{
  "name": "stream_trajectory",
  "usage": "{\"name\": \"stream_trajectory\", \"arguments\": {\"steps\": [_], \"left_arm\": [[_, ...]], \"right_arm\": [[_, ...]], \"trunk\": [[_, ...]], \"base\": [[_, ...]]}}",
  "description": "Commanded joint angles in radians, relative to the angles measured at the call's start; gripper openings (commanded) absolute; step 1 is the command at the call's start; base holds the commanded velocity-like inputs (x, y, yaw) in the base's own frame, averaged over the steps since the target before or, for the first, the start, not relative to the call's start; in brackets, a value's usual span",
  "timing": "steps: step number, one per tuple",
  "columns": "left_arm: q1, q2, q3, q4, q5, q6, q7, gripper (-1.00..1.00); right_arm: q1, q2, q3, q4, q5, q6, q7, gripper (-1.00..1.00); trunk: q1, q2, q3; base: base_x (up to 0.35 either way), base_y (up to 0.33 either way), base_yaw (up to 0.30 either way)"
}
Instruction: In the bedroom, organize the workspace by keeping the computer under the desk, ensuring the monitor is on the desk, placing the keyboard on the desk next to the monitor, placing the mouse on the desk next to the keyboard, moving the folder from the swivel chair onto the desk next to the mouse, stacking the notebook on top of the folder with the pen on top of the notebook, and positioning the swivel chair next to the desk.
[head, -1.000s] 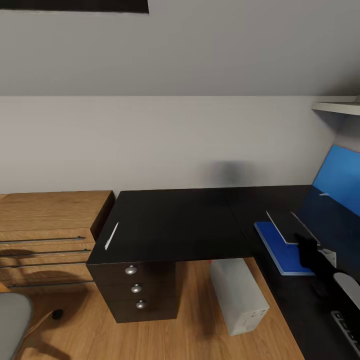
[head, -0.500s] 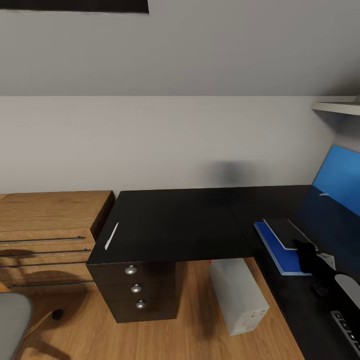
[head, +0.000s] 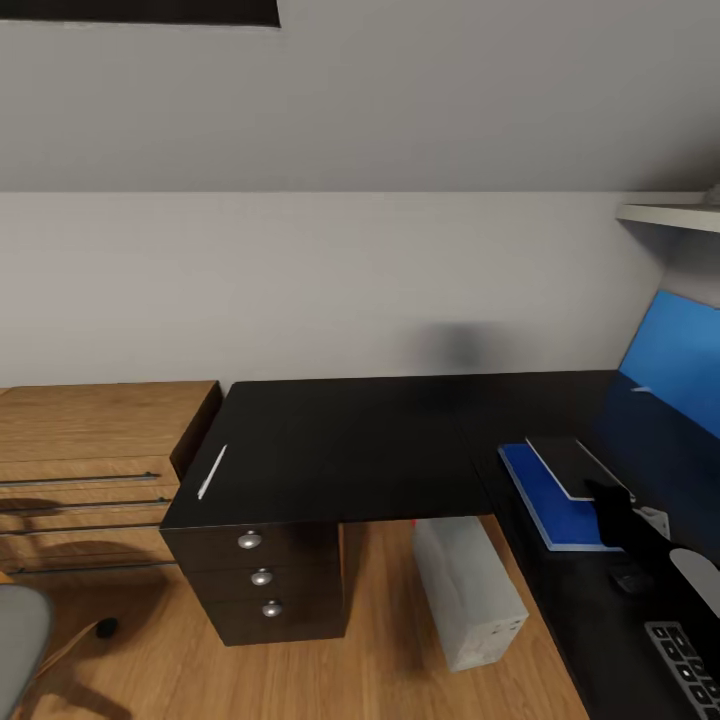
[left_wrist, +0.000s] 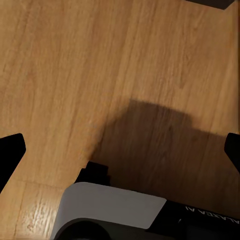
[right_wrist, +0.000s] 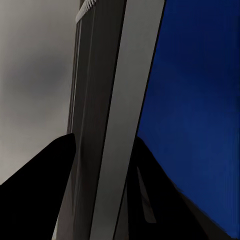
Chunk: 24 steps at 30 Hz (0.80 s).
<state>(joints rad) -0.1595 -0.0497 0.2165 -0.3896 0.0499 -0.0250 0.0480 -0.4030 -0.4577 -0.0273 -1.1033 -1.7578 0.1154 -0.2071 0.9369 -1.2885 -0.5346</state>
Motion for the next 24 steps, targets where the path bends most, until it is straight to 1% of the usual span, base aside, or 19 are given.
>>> {"name": "stream_trajectory", "arguments": {"steps": [1, 7, 8, 9, 11, 24], "left_arm": [[-0.001, 0.0, 0.001, 0.0, 0.005, -0.003, 0.002, 1.0], [-0.001, 0.001, 0.001, 0.0, 0.005, -0.003, 0.002, 1.0], [0.0, 0.001, 0.001, 0.0, 0.005, -0.003, 0.002, 1.0], [-0.001, 0.001, 0.001, 0.0, 0.005, -0.003, 0.002, 1.0], [-0.001, 0.001, 0.001, 0.0, 0.005, -0.003, 0.002, 1.0], [-0.001, 0.001, 0.001, 0.0, 0.005, -0.003, 0.003, 1.0]], "right_arm": [[0.0, 0.0, -0.002, -0.001, -0.005, 0.004, -0.006, -1.0], [0.0, 0.001, -0.002, -0.001, -0.005, 0.003, -0.008, -1.0], [0.0, 0.001, -0.002, 0.0, -0.005, 0.003, -0.013, -1.0], [0.0, 0.001, -0.001, 0.0, -0.005, 0.003, -0.035, -1.0], [0.0, 0.002, -0.001, 0.0, -0.005, 0.003, -0.043, -1.0], [0.0, 0.004, 0.0, 0.0, -0.005, -0.002, -0.067, -1.0]], "trunk": [[0.0, -0.001, -0.001], [0.0, -0.001, -0.001], [0.0, -0.001, -0.001], [0.0, -0.001, -0.001], [0.0, -0.001, -0.001], [0.0, -0.001, -0.001]], "base": [[0.0, -0.086, 0.0], [0.0, -0.031, 0.0], [0.0, -0.009, 0.0], [0.0, -0.003, 0.0], [0.0, -0.002, 0.0], [0.0, 0.0, 0.0]]}}
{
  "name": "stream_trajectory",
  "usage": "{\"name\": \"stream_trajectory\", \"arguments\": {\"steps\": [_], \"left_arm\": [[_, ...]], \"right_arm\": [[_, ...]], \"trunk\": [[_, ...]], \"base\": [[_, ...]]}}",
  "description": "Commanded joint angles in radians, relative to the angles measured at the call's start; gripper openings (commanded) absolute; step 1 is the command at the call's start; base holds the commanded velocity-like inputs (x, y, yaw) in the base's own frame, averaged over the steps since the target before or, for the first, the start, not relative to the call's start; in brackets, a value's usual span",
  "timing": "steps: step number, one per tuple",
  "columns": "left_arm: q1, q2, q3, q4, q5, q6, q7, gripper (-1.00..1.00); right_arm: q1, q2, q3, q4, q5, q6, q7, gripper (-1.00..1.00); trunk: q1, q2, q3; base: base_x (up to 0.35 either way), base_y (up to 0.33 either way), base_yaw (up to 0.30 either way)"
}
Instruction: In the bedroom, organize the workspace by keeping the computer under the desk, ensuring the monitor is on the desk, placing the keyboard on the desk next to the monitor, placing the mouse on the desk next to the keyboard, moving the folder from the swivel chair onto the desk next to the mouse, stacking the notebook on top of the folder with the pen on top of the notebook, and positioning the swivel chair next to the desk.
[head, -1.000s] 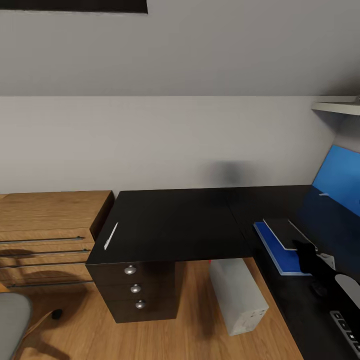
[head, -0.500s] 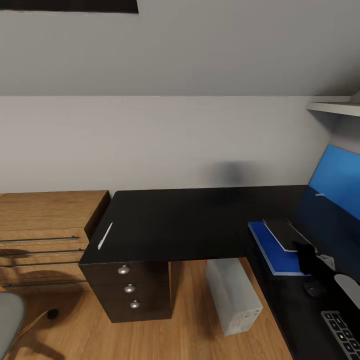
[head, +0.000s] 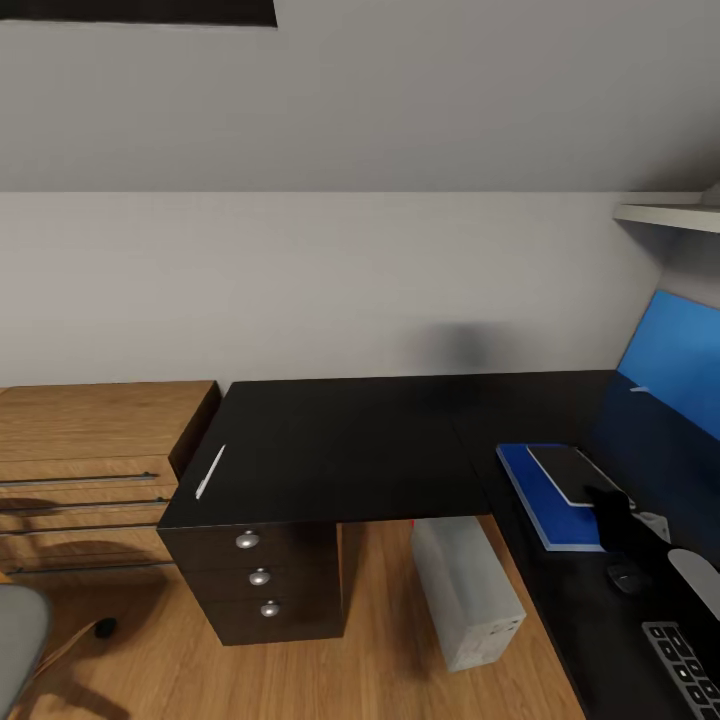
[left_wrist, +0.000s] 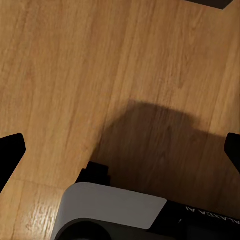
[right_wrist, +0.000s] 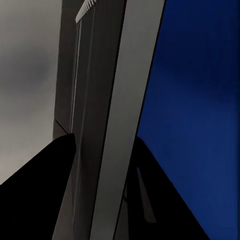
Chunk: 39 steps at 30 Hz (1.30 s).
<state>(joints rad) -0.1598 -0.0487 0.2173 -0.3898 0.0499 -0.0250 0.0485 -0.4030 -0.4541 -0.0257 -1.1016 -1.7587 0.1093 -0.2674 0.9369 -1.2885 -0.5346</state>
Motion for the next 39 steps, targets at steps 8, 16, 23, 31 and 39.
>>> {"name": "stream_trajectory", "arguments": {"steps": [8, 16, 23, 31, 39], "left_arm": [[-0.001, 0.0, 0.001, 0.0, 0.005, -0.003, 0.001, 1.0], [0.0, 0.0, 0.001, 0.0, 0.006, -0.004, 0.001, 1.0], [0.0, 0.0, 0.001, 0.0, 0.007, -0.004, 0.001, 1.0], [0.0, 0.0, 0.001, 0.0, 0.007, -0.004, 0.002, 1.0], [0.0, 0.0, 0.001, 0.0, 0.007, -0.004, 0.001, 1.0]], "right_arm": [[0.0, 0.0, -0.002, -0.001, -0.004, 0.006, -0.014, -1.0], [0.0, 0.0, -0.002, -0.001, -0.004, 0.006, -0.015, -1.0], [0.0, 0.0, -0.002, -0.001, -0.004, 0.008, -0.016, -1.0], [0.0, 0.0, 0.003, -0.003, -0.004, 0.012, -0.016, -1.0], [0.0, 0.0, 0.005, -0.005, -0.001, 0.013, -0.016, -1.0]], "trunk": [[0.0, -0.001, -0.001], [0.0, -0.001, -0.001], [0.0, -0.001, -0.001], [0.0, -0.001, -0.001], [0.0, -0.001, -0.001]], "base": [[0.0, 0.0, 0.0], [0.0, 0.0, 0.0], [0.0, 0.01, 0.0], [0.0, 0.002, 0.0], [0.0, 0.0, 0.0]]}}
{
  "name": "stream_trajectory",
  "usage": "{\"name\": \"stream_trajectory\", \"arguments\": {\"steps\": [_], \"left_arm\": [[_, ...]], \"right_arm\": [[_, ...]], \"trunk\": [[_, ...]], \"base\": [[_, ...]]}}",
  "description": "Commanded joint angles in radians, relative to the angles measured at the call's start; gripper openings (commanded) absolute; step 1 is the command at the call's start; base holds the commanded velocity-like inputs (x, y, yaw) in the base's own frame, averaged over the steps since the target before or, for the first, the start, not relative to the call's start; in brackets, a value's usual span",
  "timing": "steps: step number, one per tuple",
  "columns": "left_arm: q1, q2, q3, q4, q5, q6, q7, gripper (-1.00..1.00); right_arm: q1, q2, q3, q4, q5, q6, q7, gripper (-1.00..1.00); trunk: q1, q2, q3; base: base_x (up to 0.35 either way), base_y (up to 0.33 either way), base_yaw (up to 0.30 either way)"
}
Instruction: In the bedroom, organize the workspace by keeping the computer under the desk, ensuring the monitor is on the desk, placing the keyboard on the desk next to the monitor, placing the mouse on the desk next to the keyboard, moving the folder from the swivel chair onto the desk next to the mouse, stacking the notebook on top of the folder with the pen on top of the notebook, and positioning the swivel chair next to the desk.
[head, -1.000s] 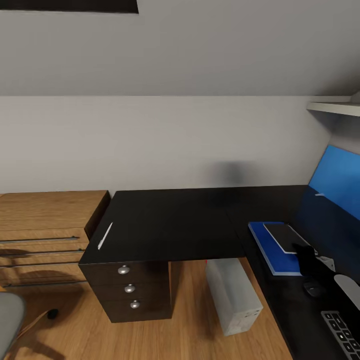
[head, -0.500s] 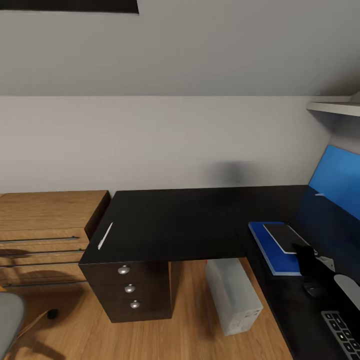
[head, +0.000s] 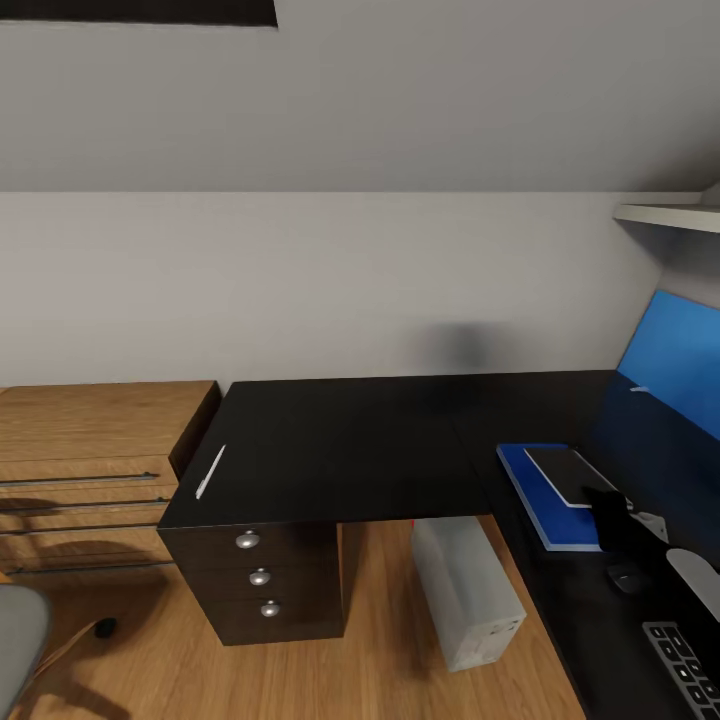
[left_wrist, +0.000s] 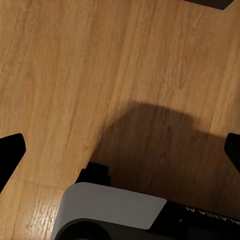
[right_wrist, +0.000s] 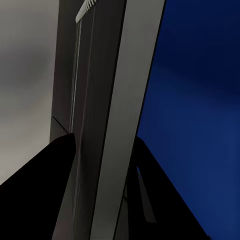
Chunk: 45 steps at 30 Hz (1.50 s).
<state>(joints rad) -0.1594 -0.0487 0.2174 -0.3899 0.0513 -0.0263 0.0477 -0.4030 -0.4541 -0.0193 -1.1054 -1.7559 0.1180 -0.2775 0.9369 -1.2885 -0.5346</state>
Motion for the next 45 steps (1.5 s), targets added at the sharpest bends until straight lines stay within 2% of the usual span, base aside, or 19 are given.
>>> {"name": "stream_trajectory", "arguments": {"steps": [1, 12, 14, 19, 26, 45], "left_arm": [[0.0, 0.0, 0.0, 0.0, 0.005, -0.003, 0.002, 1.0], [-0.001, 0.0, 0.0, 0.0, 0.005, -0.002, 0.002, 1.0], [0.0, 0.0, 0.0, 0.0, 0.005, -0.003, 0.003, 1.0], [0.0, 0.0, 0.0, 0.0, 0.005, -0.003, 0.002, 1.0], [-0.001, 0.0, 0.0, 0.0, 0.005, -0.003, 0.003, 1.0], [-0.001, 0.0, 0.0, 0.0, 0.005, -0.003, 0.003, 1.0]], "right_arm": [[0.0, 0.0, -0.002, -0.002, -0.004, 0.004, -0.006, -1.0], [0.0, 0.0, 0.001, -0.005, 0.0, 0.007, -0.006, -1.0], [0.0, 0.0, 0.0, -0.005, 0.009, 0.041, -0.006, -1.0], [0.0, 0.0, 0.0, -0.005, 0.011, 0.057, -0.006, -1.0], [0.0, 0.0, -0.001, -0.004, 0.012, 0.062, -0.006, -1.0], [0.0, 0.0, -0.001, -0.004, 0.013, 0.061, -0.006, -1.0]], "trunk": [[0.0, -0.001, -0.001], [0.0, -0.001, -0.001], [0.0, -0.001, -0.001], [0.0, -0.001, -0.001], [0.0, -0.001, -0.001], [0.0, -0.001, -0.001]], "base": [[0.0, 0.0, 0.0], [0.0, 0.0, 0.0], [0.005, 0.0, 0.0], [0.118, 0.0, 0.0], [0.137, 0.0, 0.0], [0.006, 0.0, 0.0]]}}
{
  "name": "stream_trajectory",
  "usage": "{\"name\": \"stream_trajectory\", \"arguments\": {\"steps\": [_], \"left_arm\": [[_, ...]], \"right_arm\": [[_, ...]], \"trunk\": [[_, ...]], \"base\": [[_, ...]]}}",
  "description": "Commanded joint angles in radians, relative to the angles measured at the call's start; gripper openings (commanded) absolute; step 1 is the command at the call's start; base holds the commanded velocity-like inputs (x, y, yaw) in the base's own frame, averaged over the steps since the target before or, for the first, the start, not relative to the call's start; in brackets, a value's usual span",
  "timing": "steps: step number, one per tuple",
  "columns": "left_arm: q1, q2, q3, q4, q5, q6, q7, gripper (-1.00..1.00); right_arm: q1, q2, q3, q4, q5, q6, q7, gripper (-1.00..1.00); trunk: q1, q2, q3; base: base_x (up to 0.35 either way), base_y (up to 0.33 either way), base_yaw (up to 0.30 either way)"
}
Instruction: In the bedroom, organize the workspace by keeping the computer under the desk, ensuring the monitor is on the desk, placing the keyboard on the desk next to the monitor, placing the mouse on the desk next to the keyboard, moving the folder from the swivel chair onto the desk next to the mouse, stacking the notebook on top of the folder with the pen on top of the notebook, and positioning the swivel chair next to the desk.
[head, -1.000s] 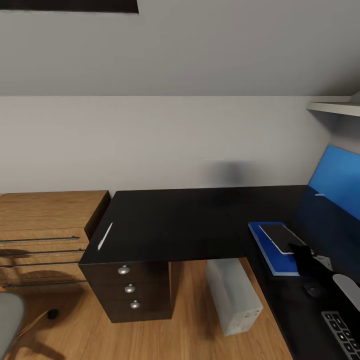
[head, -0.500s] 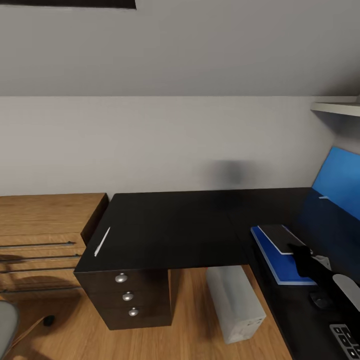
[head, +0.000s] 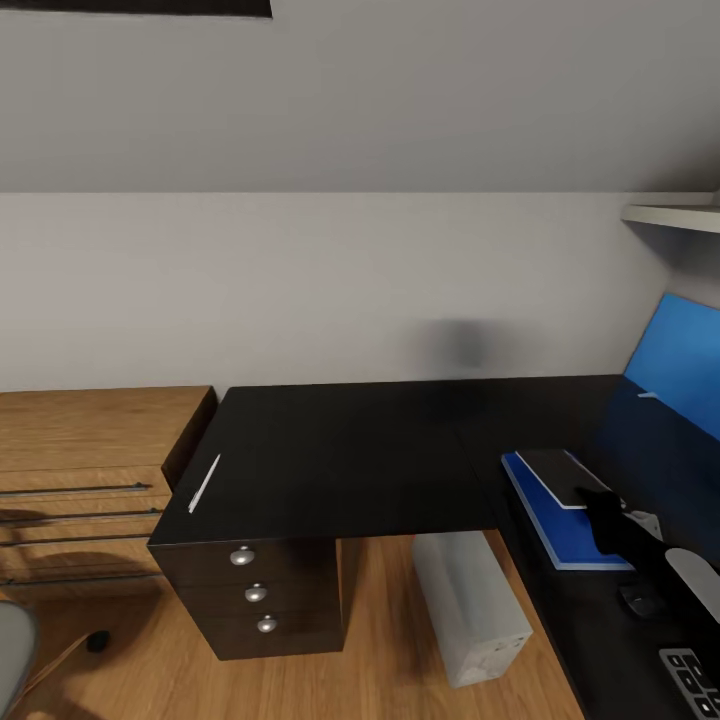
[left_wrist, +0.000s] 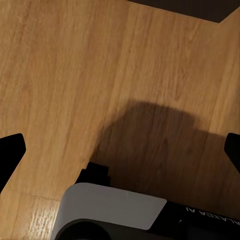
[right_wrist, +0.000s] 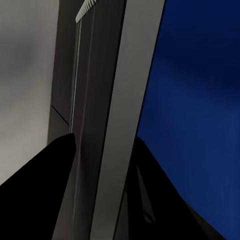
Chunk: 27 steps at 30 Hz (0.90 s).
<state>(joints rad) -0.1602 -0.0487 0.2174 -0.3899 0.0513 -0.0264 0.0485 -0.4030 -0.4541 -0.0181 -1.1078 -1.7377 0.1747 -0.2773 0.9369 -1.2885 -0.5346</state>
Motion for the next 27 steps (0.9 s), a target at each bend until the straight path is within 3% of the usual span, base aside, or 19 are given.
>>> {"name": "stream_trajectory", "arguments": {"steps": [1, 27], "left_arm": [[0.0, 0.0, 0.0, 0.0, 0.005, -0.003, 0.002, 1.0], [0.0, 0.0, 0.0, 0.0, 0.005, -0.003, 0.002, 1.0]], "right_arm": [[0.0, 0.0, -0.002, -0.001, -0.005, 0.004, -0.006, -1.0], [0.0, 0.002, -0.003, 0.0, -0.006, 0.002, -0.006, -1.0]], "trunk": [[0.0, -0.001, -0.001], [0.0, -0.001, -0.001]], "base": [[0.0, 0.0, 0.0], [-0.034, -0.018, 0.0]]}}
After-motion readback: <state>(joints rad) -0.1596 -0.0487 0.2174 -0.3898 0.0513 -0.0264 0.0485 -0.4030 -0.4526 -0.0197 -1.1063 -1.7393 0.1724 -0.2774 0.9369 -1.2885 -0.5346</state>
